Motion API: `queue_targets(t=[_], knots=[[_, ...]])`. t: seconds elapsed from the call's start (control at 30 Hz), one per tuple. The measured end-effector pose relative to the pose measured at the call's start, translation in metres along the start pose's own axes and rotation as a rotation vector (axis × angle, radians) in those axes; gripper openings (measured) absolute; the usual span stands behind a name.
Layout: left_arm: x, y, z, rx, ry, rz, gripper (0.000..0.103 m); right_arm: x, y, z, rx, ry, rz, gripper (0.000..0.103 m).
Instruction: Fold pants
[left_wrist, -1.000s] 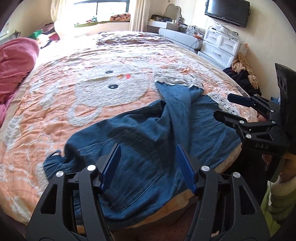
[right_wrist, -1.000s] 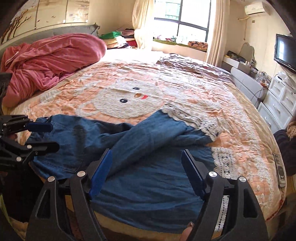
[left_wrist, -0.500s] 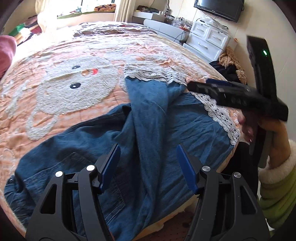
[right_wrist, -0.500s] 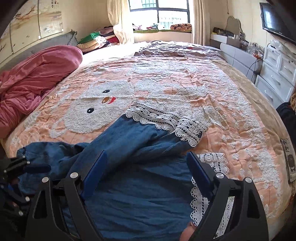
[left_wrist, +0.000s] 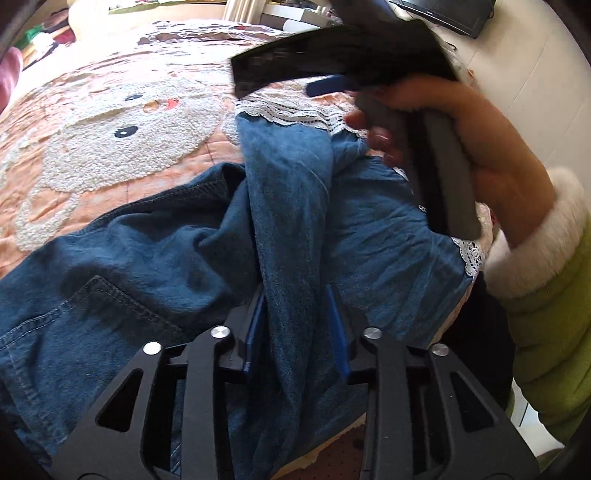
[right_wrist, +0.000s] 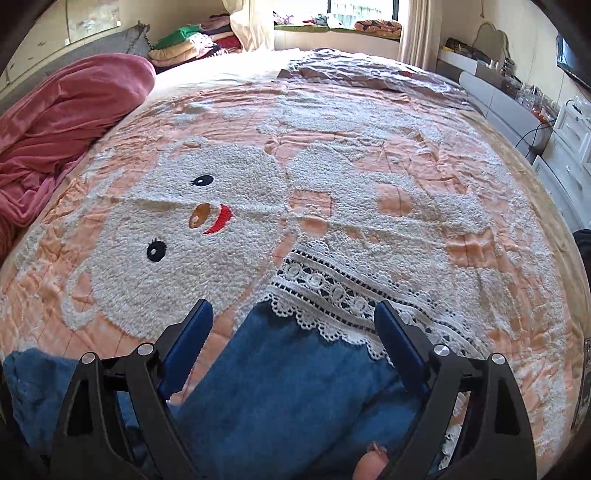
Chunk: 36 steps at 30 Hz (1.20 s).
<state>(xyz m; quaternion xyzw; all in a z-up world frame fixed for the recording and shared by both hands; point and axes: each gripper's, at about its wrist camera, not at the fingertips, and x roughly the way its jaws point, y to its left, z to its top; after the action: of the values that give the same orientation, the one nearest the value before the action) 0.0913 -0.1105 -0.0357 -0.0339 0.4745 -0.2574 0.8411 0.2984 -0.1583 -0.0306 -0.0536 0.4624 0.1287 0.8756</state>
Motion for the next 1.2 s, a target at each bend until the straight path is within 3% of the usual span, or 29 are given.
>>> queue_targets(t=[0.13,0.2,0.37,0.6,0.9,1.07,1.2], knots=[[0.005,-0.003,-0.002,0.014,0.002,-0.005,0.022,0.034,-0.005,0.013,0.061,0.067,-0.035,0.083],[0.006,-0.004,-0.002,0.017,-0.001,-0.010,0.022,0.048,-0.008,0.017,0.081,0.093,-0.046,0.068],[0.008,-0.003,0.000,0.013,-0.010,-0.020,0.022,0.056,-0.014,0.020,0.072,0.086,-0.029,0.013],[0.008,0.008,0.004,-0.010,-0.020,-0.031,0.003,-0.015,-0.066,-0.006,0.233,-0.047,0.126,0.009],[-0.004,0.004,0.007,0.042,-0.052,-0.042,0.001,-0.119,-0.140,-0.085,0.419,-0.187,0.174,0.008],[-0.010,-0.010,-0.002,0.159,-0.067,-0.004,0.001,-0.152,-0.157,-0.140,0.492,-0.197,0.204,0.008],[-0.007,-0.018,-0.009,0.211,-0.061,0.002,0.002,-0.157,-0.160,-0.177,0.541,-0.174,0.179,0.008]])
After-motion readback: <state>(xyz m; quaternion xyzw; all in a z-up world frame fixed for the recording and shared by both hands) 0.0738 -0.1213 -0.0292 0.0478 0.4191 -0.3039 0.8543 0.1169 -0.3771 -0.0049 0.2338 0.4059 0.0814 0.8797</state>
